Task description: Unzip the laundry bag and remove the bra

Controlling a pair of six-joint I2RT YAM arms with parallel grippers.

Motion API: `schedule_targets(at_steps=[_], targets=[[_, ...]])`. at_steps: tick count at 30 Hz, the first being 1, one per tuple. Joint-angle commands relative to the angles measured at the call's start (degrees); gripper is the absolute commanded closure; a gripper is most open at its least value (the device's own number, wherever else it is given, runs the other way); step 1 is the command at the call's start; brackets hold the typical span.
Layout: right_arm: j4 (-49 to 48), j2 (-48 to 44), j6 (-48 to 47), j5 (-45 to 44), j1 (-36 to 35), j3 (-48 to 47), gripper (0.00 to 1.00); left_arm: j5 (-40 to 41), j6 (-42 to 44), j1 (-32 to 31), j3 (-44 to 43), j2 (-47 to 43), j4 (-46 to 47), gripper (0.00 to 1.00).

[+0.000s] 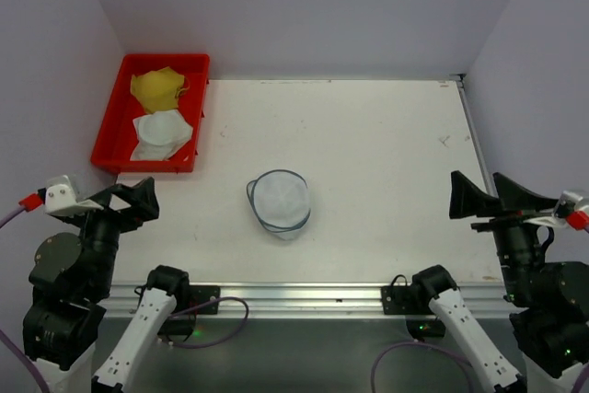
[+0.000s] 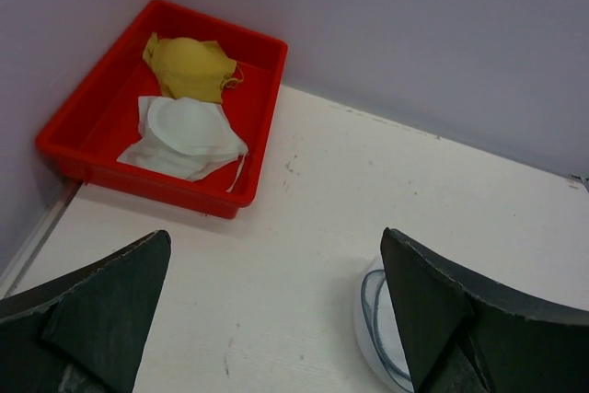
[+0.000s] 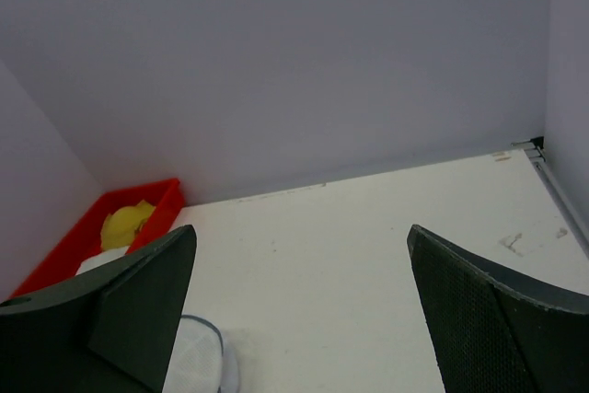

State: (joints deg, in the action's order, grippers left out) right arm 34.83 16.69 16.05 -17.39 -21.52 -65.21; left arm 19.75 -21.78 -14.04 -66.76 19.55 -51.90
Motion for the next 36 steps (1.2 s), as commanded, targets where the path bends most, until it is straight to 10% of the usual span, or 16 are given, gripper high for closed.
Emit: schedule_targets(at_steps=[1,36], targets=[[2.6,-3.7,-2.7,-0.1,0.0,3.3,0.01,4.9,0.6,-1.6,-0.3,-3.0,-1.5,0.00],[-2.0,-12.1,-6.1,8.4,-0.1,11.8,0.01,3.7,-4.7,-2.2,9.5,-7.7,-1.0,0.00]])
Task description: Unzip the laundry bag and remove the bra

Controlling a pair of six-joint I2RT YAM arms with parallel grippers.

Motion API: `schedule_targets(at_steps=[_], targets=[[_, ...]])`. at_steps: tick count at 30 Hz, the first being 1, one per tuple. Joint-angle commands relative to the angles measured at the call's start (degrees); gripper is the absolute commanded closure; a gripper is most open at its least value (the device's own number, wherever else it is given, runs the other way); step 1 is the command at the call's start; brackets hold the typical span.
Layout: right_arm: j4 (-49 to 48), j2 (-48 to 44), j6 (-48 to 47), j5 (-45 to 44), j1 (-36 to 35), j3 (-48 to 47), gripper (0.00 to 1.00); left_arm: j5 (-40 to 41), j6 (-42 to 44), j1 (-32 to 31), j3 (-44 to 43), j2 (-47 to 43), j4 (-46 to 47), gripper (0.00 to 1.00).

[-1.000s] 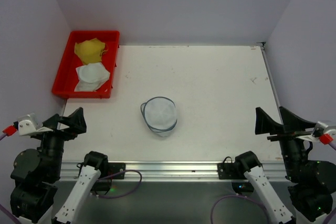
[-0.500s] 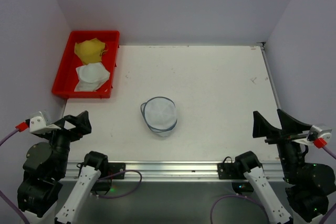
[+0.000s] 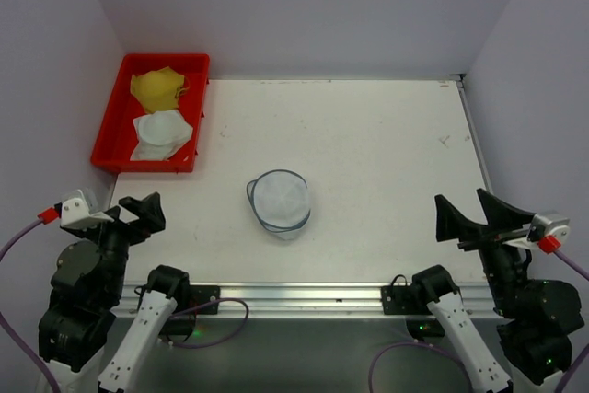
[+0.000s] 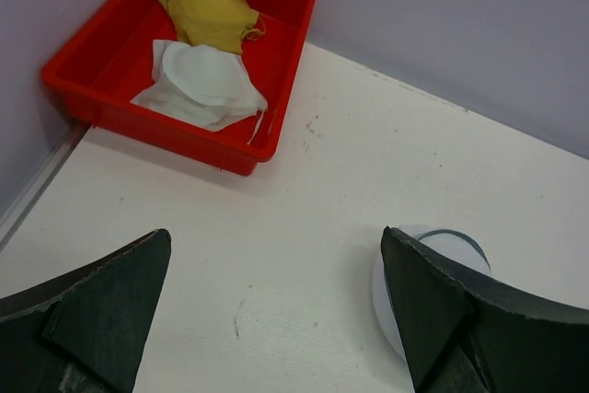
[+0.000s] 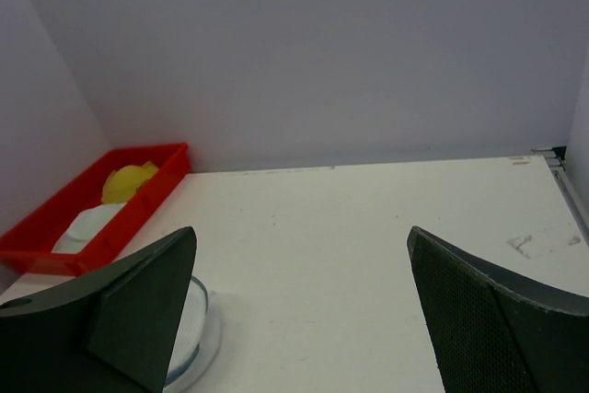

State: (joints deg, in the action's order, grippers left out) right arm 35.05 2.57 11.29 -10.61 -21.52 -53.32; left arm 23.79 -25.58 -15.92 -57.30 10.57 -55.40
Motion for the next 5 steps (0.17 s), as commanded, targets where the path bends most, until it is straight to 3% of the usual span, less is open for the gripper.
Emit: schedule_targets(at_steps=[1,5], targets=[[-2.2,2.0,-1.3,1.5,-0.1,-0.1,0.01,-0.4,-0.8,-0.4,-0.1,1.6,2.5,0.00],[-2.3,2.4,-1.1,1.0,-0.1,-0.2,0.01,-0.5,-0.6,-0.4,0.2,2.0,2.8,0.00]])
